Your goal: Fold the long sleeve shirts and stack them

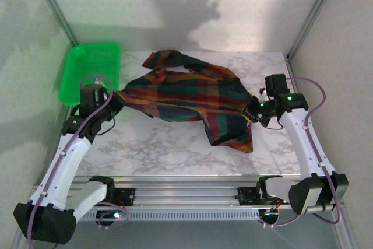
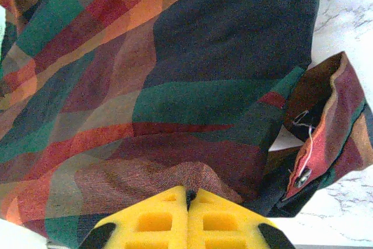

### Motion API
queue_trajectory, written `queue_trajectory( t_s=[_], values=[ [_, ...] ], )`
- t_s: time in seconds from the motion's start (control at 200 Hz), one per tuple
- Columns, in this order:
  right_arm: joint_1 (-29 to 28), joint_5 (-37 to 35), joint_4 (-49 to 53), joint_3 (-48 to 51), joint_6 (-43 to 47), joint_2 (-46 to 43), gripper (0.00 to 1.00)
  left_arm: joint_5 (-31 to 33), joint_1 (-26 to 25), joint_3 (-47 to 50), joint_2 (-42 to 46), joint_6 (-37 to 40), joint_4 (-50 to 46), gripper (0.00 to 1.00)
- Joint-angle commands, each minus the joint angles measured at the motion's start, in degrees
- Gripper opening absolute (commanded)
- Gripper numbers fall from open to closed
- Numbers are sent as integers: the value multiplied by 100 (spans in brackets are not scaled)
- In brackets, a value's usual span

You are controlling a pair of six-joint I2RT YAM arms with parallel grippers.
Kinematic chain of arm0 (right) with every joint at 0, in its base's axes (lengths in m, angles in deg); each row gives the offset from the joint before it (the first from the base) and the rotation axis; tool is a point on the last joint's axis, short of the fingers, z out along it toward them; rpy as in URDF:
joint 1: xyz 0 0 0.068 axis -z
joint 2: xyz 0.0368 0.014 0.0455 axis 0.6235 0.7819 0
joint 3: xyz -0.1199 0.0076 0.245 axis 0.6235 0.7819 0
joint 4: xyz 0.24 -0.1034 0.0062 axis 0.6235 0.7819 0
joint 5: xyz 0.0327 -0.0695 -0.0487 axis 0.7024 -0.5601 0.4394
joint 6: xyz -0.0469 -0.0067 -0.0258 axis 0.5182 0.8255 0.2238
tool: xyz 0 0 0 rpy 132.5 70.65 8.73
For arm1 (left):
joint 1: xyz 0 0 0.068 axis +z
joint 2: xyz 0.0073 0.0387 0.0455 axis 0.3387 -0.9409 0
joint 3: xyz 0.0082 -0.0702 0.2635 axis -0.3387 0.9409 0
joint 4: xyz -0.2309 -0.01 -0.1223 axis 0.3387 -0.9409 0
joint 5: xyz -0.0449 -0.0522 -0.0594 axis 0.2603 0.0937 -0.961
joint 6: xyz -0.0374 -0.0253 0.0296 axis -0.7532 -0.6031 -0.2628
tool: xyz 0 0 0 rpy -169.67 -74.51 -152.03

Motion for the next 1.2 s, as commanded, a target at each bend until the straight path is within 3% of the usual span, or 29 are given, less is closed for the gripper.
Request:
queue_trajectory(
  t_s=[0.0,0.25,0.48,0.681,0.781,0.936,1.196],
  values=[
    [127,178,210,-105,148,-193,0,466,15,-399,15,604,-178,4],
    [170,270,247,153,191,-261,0,483,12,-656,-86,1233,-568,4],
    [350,-226,628,461,413,-372,0,30,-89,1686,1408,-472,-498,4],
    [425,-537,1022,1043,443,-641,0,-80,-137,2752,2376,-1431,-1086,4],
    [501,-743,1032,1511,275,-838,0,-290,-232,3022,2315,-1607,-848,4],
    [581,-1226,913,2003,182,-1013,0,-9,-531,3098,1884,-1516,-890,5],
    [585,-891,502,1945,133,-683,0,322,-960,3006,1407,-1832,-404,5]
  ],
)
